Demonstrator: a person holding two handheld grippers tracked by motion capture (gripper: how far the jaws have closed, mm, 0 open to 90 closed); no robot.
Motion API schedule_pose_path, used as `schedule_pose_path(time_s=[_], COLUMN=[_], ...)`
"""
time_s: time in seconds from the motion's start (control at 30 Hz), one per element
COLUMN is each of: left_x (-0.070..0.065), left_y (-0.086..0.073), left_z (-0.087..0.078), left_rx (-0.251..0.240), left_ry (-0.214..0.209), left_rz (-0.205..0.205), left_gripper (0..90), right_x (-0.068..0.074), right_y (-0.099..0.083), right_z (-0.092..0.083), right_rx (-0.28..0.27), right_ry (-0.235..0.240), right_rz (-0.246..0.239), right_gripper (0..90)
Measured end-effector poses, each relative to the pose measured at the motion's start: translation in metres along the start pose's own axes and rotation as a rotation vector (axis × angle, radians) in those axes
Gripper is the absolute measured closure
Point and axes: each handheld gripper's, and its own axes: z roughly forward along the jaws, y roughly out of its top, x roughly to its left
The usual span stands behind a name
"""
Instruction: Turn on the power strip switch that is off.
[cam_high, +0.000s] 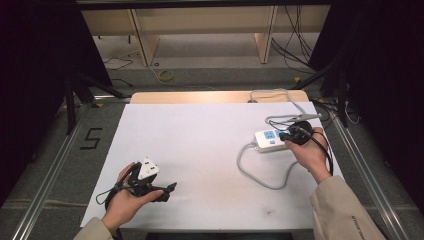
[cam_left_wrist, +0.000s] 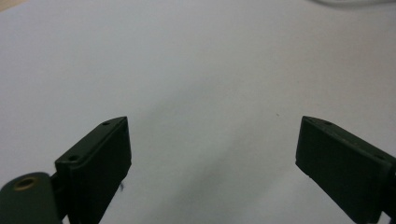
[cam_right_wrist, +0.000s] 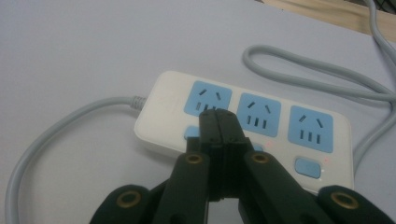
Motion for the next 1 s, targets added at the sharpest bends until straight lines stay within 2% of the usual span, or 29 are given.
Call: schedule_pose_path(time_s=[1.0], left_x=[0.000], left_y=[0.000], left_z=[0.000], left_rx=[0.000], left_ry=[-0.001], left_rz=[-0.001], left_gripper=[10.1], right_x=[0.000], right_y=[0.007], right_z=[0.019], right_rx=[0.053], right_ry=[0.001], right_rz=[-0.011], right_gripper=[90.0])
